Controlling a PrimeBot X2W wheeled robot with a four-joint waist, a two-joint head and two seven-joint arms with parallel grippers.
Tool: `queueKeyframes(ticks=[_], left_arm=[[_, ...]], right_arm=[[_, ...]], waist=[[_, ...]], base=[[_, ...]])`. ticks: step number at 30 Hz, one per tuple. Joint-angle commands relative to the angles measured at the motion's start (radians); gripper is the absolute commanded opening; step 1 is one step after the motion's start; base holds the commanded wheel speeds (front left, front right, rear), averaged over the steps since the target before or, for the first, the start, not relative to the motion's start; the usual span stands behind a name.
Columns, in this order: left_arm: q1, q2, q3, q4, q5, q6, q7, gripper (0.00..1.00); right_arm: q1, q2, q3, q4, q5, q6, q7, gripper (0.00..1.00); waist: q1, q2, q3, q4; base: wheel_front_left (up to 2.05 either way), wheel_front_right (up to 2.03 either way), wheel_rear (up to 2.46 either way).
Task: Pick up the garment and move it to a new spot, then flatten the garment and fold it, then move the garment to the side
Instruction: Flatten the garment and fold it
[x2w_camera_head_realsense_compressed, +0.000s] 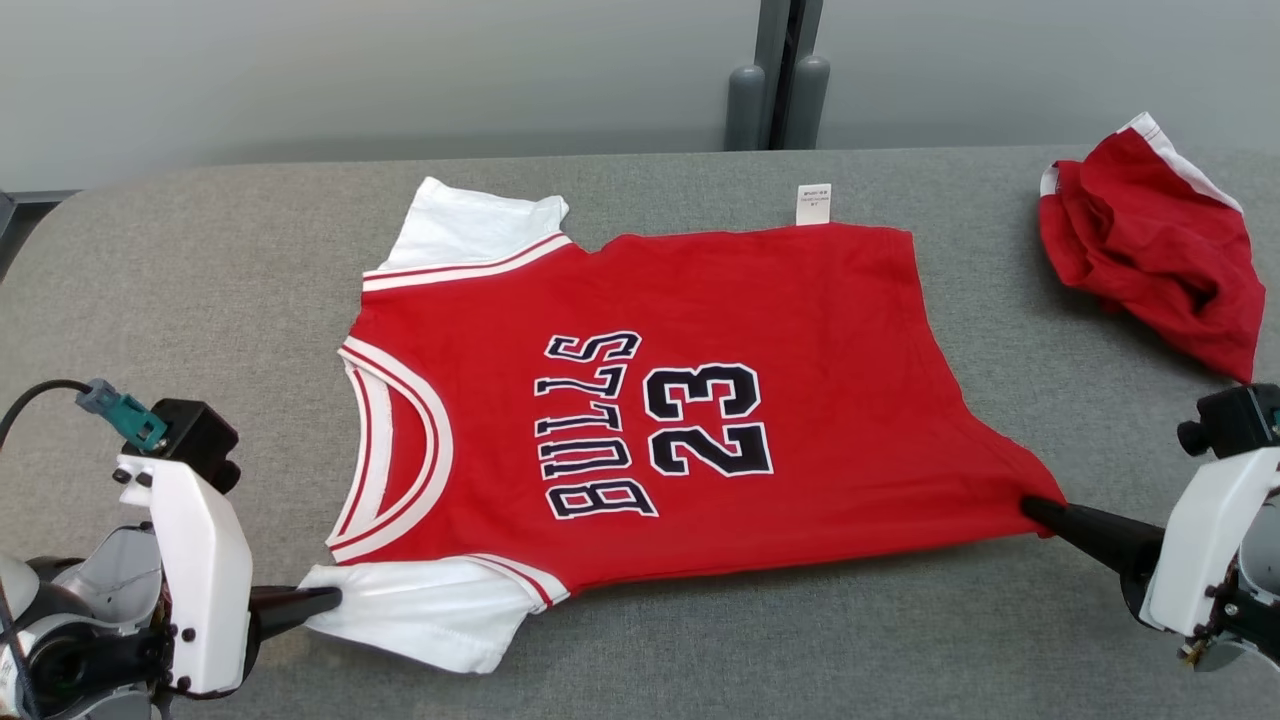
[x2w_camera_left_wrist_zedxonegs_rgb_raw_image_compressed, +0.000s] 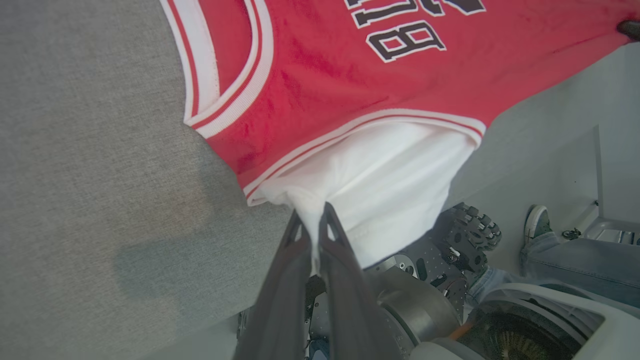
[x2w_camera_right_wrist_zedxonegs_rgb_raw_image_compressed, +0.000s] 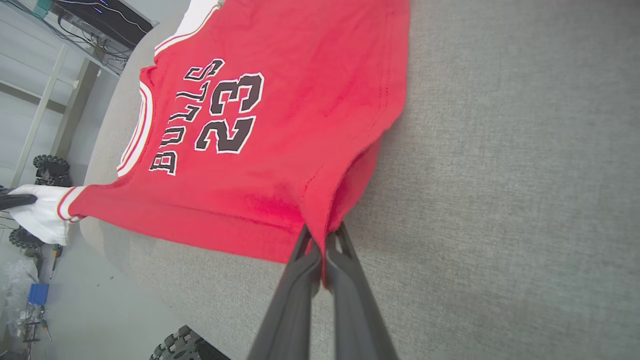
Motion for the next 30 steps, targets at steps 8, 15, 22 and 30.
queueKeyframes(ticks=[8, 15, 22, 30], left_arm=[[-0.071, -0.071, 0.012, 0.113, -0.014, -0.018, 0.026, 0.0], [-0.145, -0.149, 0.024, 0.242, -0.014, -0.043, 0.037, 0.0], [-0.205, -0.227, 0.029, 0.367, -0.001, -0.08, 0.028, 0.0], [-0.255, -0.279, 0.028, 0.483, 0.02, -0.116, 0.02, 0.0]], right_arm=[[-0.083, 0.043, -0.003, 0.046, 0.027, 0.0, 0.083, 0.0], [-0.146, 0.088, -0.006, 0.108, 0.027, 0.0, 0.123, 0.0], [-0.17, 0.119, -0.016, 0.173, 0.032, 0.0, 0.133, 0.0], [-0.204, 0.152, -0.012, 0.24, 0.016, 0.0, 0.162, 0.0]], waist=[[0.0, 0.0, 0.032, 0.004], [0.0, 0.0, 0.06, 0.01], [0.0, 0.0, 0.078, 0.012], [0.0, 0.0, 0.097, 0.002]], base=[[0.0, 0.0, 0.0], [0.0, 0.0, 0.0], [0.0, 0.0, 0.0], [0.0, 0.0, 0.0]])
